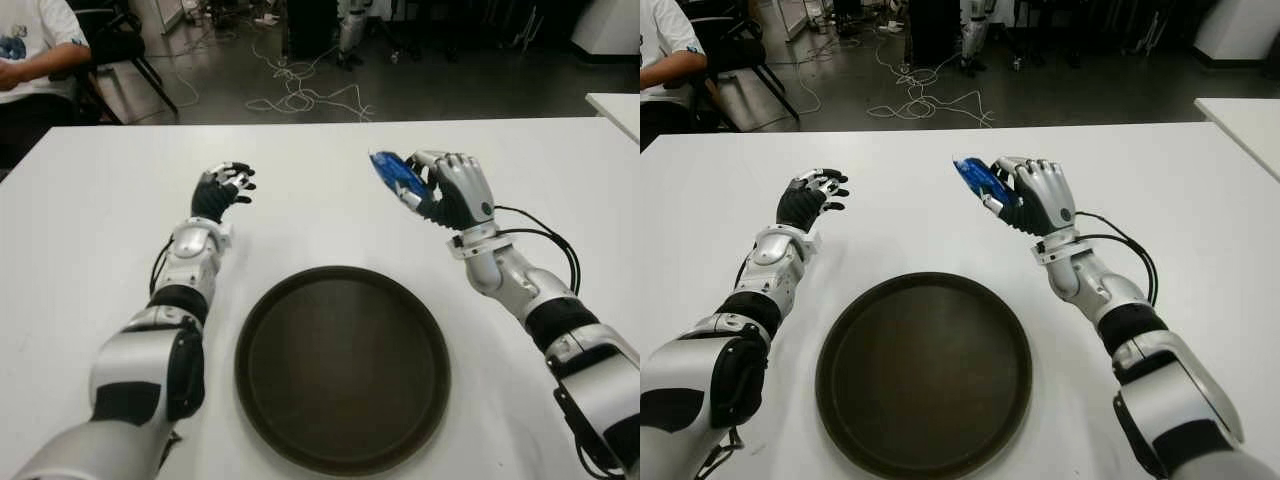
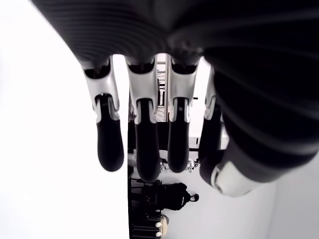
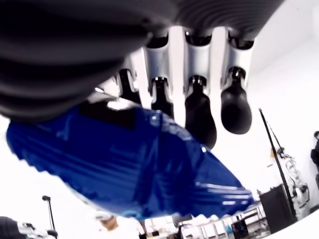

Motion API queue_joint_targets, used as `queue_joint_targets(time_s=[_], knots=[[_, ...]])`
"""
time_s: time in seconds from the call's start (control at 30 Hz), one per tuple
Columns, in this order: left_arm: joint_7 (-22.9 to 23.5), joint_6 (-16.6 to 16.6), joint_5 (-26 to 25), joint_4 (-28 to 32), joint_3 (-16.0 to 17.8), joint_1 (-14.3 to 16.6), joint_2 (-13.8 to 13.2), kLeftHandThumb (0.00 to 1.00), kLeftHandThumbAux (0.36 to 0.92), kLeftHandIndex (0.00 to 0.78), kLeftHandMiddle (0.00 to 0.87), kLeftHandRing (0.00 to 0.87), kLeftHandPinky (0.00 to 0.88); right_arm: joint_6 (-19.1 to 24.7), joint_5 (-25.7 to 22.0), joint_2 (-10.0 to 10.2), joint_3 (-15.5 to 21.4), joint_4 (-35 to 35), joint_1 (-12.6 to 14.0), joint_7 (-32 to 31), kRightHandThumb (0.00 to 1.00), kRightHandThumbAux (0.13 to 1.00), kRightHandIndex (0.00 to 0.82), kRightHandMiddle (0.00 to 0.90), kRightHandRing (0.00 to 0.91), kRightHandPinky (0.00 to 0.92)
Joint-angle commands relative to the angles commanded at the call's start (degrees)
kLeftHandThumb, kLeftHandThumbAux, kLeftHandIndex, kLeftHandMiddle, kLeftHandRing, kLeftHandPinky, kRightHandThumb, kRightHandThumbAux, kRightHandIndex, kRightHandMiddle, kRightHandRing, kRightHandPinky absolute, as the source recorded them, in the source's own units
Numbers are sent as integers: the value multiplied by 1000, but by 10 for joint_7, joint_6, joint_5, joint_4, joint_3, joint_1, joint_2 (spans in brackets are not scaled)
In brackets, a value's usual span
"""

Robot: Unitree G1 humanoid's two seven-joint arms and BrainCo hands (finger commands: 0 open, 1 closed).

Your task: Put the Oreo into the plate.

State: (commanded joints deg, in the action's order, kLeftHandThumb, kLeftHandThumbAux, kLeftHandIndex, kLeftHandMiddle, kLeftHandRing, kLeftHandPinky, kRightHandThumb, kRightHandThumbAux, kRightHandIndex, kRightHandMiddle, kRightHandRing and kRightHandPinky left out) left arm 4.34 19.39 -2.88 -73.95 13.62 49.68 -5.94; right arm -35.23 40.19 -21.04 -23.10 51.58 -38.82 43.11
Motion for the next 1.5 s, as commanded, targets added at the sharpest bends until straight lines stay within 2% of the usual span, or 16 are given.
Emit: queue_joint_targets(time_s=[0.2,0.3,0.43,0.7,0.8,1.0,1.23,1.5], knots=[[0,0,1,0,0,0,-1,671,721,402,381,428,483,-10,-7,-1,12,-25,11,-14,685,732,426,685,705,715],[0,0,2,0,-2,0,-1,671,721,402,376,423,478,-16,-12,7,10,-71,33,-43,685,732,426,689,709,719],[1,4,5,0,-4,0,-2,669,722,401,366,412,466,-60,-20,3,-12,-115,56,-112,683,733,425,682,706,716],[1,3,5,0,-6,0,-3,670,722,402,371,433,498,-121,-67,-12,-23,-191,105,-252,681,733,427,697,710,715],[3,1,3,0,-5,1,-3,670,723,402,376,437,501,-136,-96,-14,-29,-207,110,-322,680,734,427,705,714,719],[3,2,1,0,-4,1,-2,670,722,403,385,443,504,-137,-128,-16,-17,-240,126,-391,679,734,427,715,721,721],[1,0,1,0,-3,1,-1,671,722,402,367,421,475,-136,-151,-18,-2,-273,136,-441,681,733,429,726,732,732],[0,-4,0,0,-3,0,-2,674,721,401,365,415,483,-150,-184,-21,10,-292,144,-489,681,733,429,735,741,738]])
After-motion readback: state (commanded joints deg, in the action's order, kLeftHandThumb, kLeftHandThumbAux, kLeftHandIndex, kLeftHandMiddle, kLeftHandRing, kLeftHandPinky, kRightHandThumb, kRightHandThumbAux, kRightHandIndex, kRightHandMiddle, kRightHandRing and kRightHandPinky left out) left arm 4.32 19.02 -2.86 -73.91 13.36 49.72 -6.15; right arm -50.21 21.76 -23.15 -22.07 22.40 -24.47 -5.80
